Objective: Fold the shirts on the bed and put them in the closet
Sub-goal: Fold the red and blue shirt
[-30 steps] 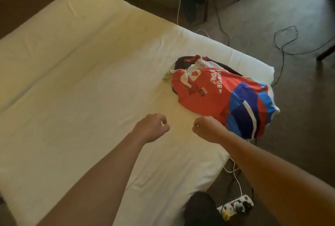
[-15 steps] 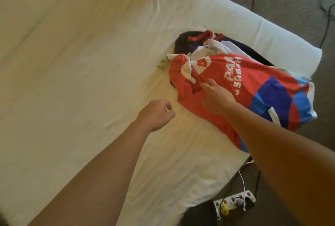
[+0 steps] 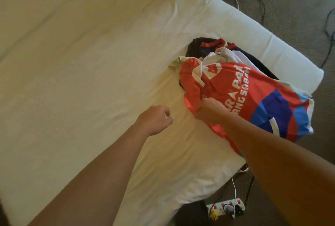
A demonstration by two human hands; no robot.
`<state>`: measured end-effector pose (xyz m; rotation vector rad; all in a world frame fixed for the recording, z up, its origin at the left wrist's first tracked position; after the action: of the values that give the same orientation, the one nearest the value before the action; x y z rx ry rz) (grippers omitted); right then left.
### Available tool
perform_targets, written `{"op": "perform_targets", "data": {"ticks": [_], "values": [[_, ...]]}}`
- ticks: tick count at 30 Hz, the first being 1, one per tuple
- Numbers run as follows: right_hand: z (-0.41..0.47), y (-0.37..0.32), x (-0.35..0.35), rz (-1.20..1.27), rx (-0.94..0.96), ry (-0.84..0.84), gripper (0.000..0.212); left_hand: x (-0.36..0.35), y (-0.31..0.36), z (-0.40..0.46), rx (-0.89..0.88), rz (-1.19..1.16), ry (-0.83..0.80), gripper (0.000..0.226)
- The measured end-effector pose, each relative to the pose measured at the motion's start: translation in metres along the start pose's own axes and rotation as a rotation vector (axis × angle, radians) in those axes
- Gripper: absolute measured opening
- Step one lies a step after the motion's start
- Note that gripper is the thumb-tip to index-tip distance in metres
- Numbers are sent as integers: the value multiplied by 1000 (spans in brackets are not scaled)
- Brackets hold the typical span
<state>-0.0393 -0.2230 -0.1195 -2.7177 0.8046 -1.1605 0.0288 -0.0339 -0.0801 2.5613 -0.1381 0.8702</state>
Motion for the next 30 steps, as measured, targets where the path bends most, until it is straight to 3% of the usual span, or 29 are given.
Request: {"op": "perform_targets", "data": {"ticks": [8, 12, 14, 16, 21, 23, 25, 28, 30], "values": [[-70, -136, -1, 224, 234, -34, 21, 18, -59, -91, 72, -83, 133, 29], [-112, -184, -16, 298, 273, -11, 47, 15, -106, -149, 128, -184, 220, 28], [-144, -216, -28, 285, 293, -27, 37, 7, -132, -189, 129, -287, 272, 32], [-171, -243, -41, 281, 316, -41, 25, -5, -154, -227, 112, -407, 295, 41], [-252, -312, -71, 280, 480, -66, 26, -38, -193, -317, 40, -577, 254, 77], [-291, -344, -81, 261, 568, -71, 25, -46, -199, -357, -63, -640, 280, 70], [-318, -368, -85, 258, 637, -60, 21, -47, -203, -386, -97, -723, 344, 47], [-352, -394, -89, 264, 712, 2, 24, -40, -218, -436, -66, -861, 479, 20], [-364, -400, -84, 289, 735, 49, 19, -28, -225, -468, -27, -941, 575, 19]]}}
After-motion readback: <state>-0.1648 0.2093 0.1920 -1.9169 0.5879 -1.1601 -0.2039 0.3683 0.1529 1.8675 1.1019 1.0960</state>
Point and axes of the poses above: each hand's wrist, its own z-axis towards the middle knuckle, its own x-axis out of the back of the hand, y = z × x, the point moved 5 cm from there along z, towards the middle knuckle, and after that the axes turned 5 degrees about -z, right-handed, at the moved point
